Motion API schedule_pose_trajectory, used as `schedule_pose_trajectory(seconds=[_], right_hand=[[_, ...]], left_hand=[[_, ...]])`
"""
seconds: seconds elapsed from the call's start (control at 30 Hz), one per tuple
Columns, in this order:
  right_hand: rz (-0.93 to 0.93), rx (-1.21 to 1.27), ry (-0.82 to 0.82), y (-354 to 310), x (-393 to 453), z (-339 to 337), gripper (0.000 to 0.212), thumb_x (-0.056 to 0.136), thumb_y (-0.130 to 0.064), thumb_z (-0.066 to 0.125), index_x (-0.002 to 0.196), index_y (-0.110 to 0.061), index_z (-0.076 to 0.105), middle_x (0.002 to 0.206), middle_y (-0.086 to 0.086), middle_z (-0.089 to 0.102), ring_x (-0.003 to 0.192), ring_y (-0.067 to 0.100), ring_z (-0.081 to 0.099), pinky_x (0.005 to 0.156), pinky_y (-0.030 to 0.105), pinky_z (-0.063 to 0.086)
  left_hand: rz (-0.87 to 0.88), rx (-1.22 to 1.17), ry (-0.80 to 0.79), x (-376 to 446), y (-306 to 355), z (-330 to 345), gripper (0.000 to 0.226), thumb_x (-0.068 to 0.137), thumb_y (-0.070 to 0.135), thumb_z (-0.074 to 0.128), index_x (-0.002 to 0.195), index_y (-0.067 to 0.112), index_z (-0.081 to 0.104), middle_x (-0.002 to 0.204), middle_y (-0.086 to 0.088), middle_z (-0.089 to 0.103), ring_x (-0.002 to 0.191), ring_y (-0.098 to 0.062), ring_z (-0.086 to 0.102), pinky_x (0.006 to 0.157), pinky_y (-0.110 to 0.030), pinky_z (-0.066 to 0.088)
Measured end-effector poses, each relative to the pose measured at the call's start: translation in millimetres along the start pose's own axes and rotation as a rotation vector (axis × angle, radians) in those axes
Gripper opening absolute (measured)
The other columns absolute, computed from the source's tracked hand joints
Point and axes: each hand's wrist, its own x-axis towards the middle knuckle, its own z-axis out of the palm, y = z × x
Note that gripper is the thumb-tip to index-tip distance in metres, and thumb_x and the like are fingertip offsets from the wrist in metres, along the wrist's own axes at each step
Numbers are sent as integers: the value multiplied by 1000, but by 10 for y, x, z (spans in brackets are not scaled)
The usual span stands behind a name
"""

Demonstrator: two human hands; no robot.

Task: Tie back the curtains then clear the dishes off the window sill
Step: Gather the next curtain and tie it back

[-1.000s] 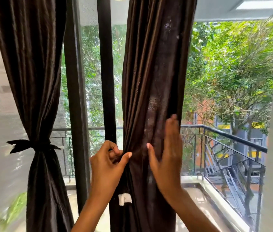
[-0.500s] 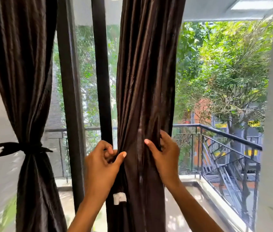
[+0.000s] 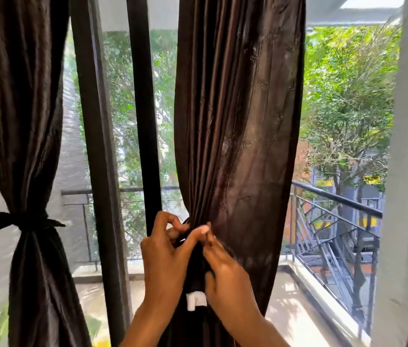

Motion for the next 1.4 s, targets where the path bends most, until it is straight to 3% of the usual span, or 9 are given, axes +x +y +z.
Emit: schedule_pose_trajectory(seconds=[0.1, 0.27, 0.37, 0.47, 0.57, 0.7, 0.9, 1.03, 1.4], right_hand=[[-49, 62, -53, 52, 25, -105, 62, 83, -37, 36, 145, -34, 24, 155, -18, 0, 146, 5, -2, 120, 33, 10], [77, 60, 549, 80, 689, -492, 88, 80, -61, 56, 151, -25, 18, 160, 9, 0, 147, 19, -4, 117, 35, 8], [223, 479, 442, 37, 1188, -674, 110, 70, -64, 68, 152, -20, 8, 156, 7, 24, 142, 12, 25, 116, 34, 24], [194, 792, 347, 56, 1375, -680, 53, 71, -38, 79, 118, -32, 54, 114, 5, 69, 105, 17, 66, 95, 45, 50], [115, 551, 483, 57, 1174, -629, 17, 77, -16, 76, 89, -28, 72, 81, -11, 74, 77, 3, 68, 73, 31, 57], [52, 90, 691, 51, 766, -481, 40, 78, -12, 61, 115, -25, 69, 78, 2, 73, 54, 5, 58, 56, 27, 46], [26, -124, 579, 29, 200, -360, 83, 58, 5, 61, 131, -34, 54, 115, -15, 67, 74, 0, 64, 50, 7, 34], [158, -218, 431, 45, -116, -136, 107, 49, -3, 55, 138, -56, 28, 49, -1, 32, 33, 9, 38, 36, 20, 22], [18, 21, 247, 173, -181, -200, 63, 67, -18, 41, 125, -40, 55, 97, -13, 61, 64, 8, 58, 54, 4, 33]], left_hand=[[-20, 32, 23, 80, -55, 4, 43, 67, 11, 84, 72, 23, 44, 63, 1, 66, 64, 5, 66, 61, -25, 53], [-75, -22, -20, 149, -74, 12, 44, 65, 0, 82, 70, 15, 42, 56, 8, 65, 59, 5, 64, 58, -8, 47], [-76, -70, -69, 135, -96, 4, 43, 66, 0, 82, 69, 11, 41, 59, 6, 66, 56, 1, 64, 59, -13, 50], [-78, -70, -92, 134, -167, -25, 45, 68, 3, 81, 66, 21, 40, 64, 3, 66, 59, -7, 64, 63, -28, 53], [-61, -57, -52, 116, -202, -41, 50, 68, 4, 81, 62, 29, 38, 63, -2, 65, 61, -6, 66, 62, -20, 51], [16, 42, -4, 63, -175, 32, 52, 67, 9, 83, 62, 27, 34, 58, 0, 61, 63, -4, 65, 56, -21, 46], [37, 26, -20, -51, -142, 239, 44, 70, 9, 81, 67, 20, 39, 60, -2, 61, 67, 0, 67, 60, -35, 52], [43, -6, -9, -89, -119, 292, 42, 72, 5, 79, 66, 18, 39, 60, -5, 60, 76, 12, 65, 57, -21, 49], [3, 56, 10, -86, -55, 286, 47, 62, 21, 87, 72, 22, 41, 64, 7, 60, 63, -1, 62, 58, -26, 50]])
